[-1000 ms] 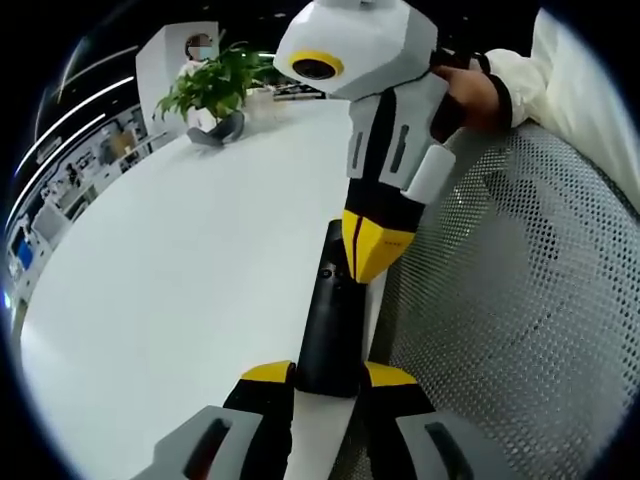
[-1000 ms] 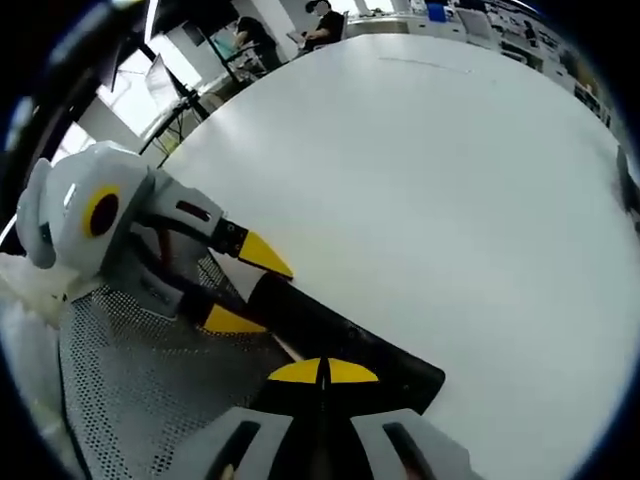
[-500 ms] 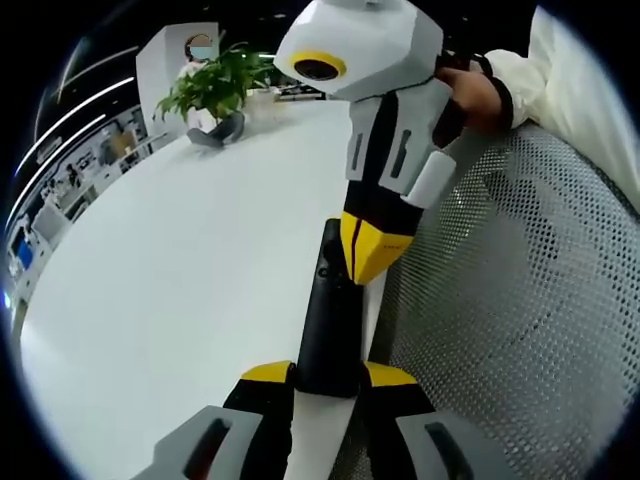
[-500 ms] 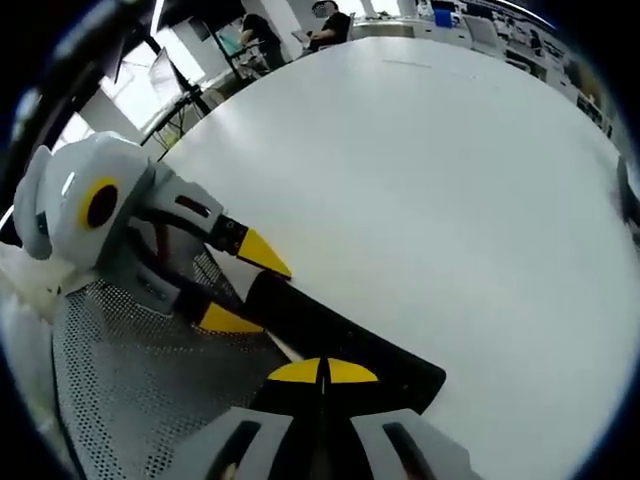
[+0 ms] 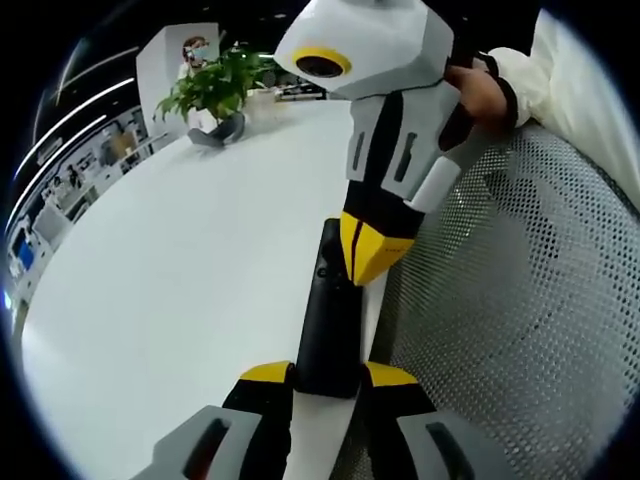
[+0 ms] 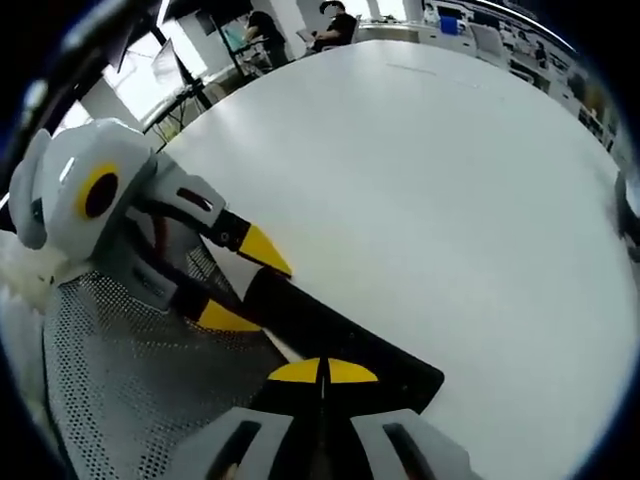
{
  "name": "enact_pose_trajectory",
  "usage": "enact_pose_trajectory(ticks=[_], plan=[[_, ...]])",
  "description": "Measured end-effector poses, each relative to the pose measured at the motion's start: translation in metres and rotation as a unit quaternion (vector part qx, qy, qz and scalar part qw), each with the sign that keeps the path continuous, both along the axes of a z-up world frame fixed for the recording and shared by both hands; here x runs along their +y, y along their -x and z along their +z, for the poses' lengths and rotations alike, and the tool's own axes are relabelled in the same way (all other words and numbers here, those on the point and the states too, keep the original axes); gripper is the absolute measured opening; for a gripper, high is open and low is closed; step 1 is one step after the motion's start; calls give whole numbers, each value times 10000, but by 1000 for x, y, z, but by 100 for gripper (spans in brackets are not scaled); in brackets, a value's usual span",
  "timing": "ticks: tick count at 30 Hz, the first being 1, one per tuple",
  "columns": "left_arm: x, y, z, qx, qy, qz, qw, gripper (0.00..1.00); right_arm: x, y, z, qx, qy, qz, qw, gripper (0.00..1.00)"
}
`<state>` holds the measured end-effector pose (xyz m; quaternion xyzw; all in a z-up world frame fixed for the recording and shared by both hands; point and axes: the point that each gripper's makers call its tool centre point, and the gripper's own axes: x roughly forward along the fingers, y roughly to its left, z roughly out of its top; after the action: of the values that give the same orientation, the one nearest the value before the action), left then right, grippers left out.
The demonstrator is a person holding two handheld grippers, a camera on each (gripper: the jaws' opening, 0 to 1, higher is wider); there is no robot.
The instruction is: Press the specified remote control buttons in sequence, fully releasing each button before pressing the next.
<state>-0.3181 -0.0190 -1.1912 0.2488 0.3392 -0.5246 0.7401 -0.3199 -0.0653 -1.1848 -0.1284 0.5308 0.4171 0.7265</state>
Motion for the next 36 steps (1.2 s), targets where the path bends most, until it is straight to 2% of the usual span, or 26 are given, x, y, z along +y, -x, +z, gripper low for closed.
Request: enact_pose_trajectory(ticks=[13, 16, 23, 28, 36], plan=[[5, 0, 0, 30, -70, 54, 10000, 27, 2, -4, 6, 160, -241, -210, 9994, 0], [5, 2, -1, 80, -61, 49, 9999, 25, 4, -7, 10, 131, -359, -299, 9988, 0], [4, 2, 0, -36, -85, -120, 9999, 24, 8, -11, 13, 25, -481, -335, 9983, 0], [-1, 6, -1, 67, -30, -118, 9999, 24, 10, -11, 10, 20, -462, -266, 9986, 0], [-1, 4, -2, -18, -16, -188, 9998, 24, 10, -11, 5, 24, -356, -157, 9992, 0]])
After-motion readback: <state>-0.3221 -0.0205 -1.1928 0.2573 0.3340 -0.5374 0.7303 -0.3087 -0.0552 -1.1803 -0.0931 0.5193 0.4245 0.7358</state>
